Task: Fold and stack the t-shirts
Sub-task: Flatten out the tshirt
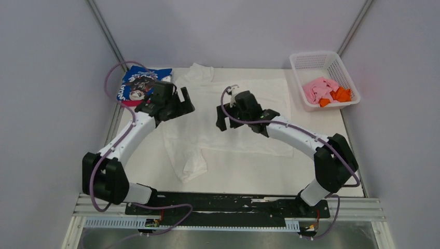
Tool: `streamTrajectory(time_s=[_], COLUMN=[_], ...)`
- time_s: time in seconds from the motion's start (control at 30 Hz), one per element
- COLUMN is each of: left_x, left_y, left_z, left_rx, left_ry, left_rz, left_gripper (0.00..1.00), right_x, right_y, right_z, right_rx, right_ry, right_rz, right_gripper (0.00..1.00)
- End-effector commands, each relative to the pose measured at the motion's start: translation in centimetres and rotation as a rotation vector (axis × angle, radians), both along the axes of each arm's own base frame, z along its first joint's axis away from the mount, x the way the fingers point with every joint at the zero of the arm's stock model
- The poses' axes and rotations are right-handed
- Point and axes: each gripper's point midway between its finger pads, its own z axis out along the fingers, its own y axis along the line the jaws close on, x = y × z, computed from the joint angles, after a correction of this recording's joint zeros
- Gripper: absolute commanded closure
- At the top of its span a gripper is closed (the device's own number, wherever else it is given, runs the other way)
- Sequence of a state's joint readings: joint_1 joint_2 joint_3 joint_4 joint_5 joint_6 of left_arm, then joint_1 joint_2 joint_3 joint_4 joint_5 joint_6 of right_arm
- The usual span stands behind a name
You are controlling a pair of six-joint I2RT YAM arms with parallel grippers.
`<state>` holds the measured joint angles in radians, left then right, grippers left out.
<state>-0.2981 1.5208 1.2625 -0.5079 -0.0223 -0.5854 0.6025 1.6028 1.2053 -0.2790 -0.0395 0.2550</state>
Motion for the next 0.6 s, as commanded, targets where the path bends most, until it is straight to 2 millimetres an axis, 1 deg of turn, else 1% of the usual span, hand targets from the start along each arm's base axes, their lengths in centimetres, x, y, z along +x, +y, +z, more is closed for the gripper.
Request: streamTrajectory(time_s=[0.0, 0.03, 0.07, 0.1, 0.13, 0.17, 0.2, 0.23, 0.27, 0.3, 0.4, 0.5, 0.57], left_x=[-6.2, -6.7, -8.0, -8.1, -9.0, -9.1, -9.6, -9.6, -9.9, -10.0, -11.0, -12.0, -12.7], left_y=[1.2, 1.2, 1.5, 1.5, 1.6, 1.5, 1.5, 1.1, 1.1, 0.9, 1.4, 2.1, 2.6], left_z=[-5.7, -6.1, -7.3, -7.5, -8.5, -8.7, -9.6, -9.8, -10.6, -11.0, -13.2, -14.8, -15.5], left_rx=[-0.089, -0.109, -0.112, -0.130, -0.132, -0.145, -0.146, -0.164, -0.167, -0.178, -0.157, -0.126, -0.106], left_ry=[0.120, 0.124, 0.142, 0.134, 0.153, 0.151, 0.173, 0.171, 0.191, 0.200, 0.266, 0.320, 0.343], left_rz=[0.095, 0.107, 0.113, 0.126, 0.129, 0.127, 0.127, 0.122, 0.120, 0.125, 0.151, 0.185, 0.207], left_gripper=[0.00, 0.00, 0.00, 0.00, 0.00, 0.00, 0.00, 0.00, 0.00, 0.00, 0.00, 0.00, 0.00], right_x=[-6.4, -7.9, -9.2, -10.3, -11.3, -12.3, -13.1, -13.7, -14.0, -14.2, -14.3, -14.6, -14.9], right_y=[7.1, 8.9, 10.3, 11.8, 12.9, 13.9, 14.6, 15.2, 15.6, 15.8, 15.9, 15.9, 15.7], right_z=[-2.2, -2.5, -2.6, -2.8, -3.2, -3.9, -4.5, -5.2, -5.7, -6.3, -8.2, -10.0, -11.0], right_rx=[0.027, 0.045, 0.059, 0.069, 0.068, 0.057, 0.044, 0.026, 0.012, -0.002, -0.044, -0.098, -0.149], right_ry=[-0.008, -0.011, -0.014, -0.025, -0.030, -0.028, -0.028, -0.025, -0.021, -0.015, 0.009, 0.017, 0.015], right_rz=[0.256, 0.327, 0.379, 0.430, 0.489, 0.540, 0.578, 0.606, 0.621, 0.629, 0.630, 0.638, 0.636], right_gripper=[0.15, 0.19, 0.22, 0.25, 0.29, 0.32, 0.35, 0.38, 0.40, 0.41, 0.45, 0.46, 0.46])
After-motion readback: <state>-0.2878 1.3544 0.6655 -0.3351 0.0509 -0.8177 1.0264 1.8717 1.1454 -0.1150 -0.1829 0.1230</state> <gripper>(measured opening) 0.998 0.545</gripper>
